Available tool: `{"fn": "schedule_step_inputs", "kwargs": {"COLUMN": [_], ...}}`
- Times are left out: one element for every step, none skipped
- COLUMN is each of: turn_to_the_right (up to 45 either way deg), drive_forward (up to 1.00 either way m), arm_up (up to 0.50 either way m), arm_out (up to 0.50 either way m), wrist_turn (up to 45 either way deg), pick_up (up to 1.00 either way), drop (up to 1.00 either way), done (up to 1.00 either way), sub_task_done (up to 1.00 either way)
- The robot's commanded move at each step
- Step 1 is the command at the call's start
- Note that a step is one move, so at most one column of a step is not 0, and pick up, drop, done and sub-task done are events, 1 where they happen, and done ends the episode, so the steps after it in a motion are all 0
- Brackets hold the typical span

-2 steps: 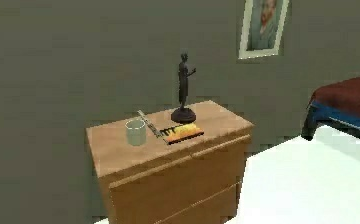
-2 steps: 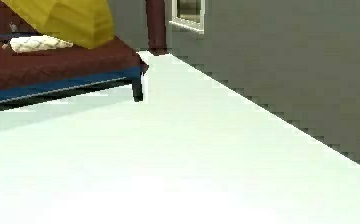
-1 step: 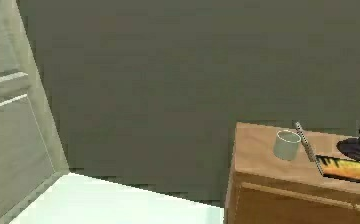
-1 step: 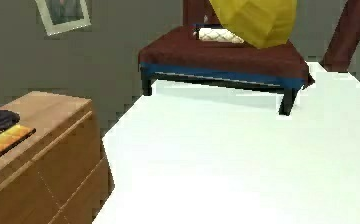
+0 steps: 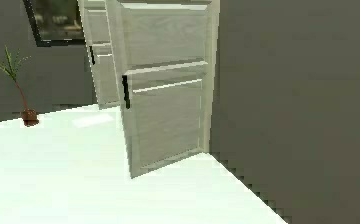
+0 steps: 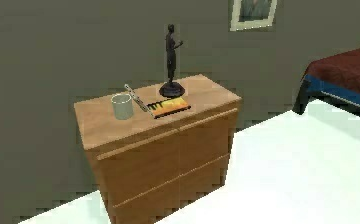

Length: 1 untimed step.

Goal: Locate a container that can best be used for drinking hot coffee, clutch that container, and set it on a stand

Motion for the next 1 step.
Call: {"fn": "schedule_step_inputs", "kwargs": {"turn_to_the_right": [-12.0], "drive_forward": [0.00], "arm_up": [0.00], "arm_out": [0.00], "wrist_turn": [0.0], "pick_up": [0.00], "drop": [0.00], "done": [0.00], "sub_task_done": [0.00]}}
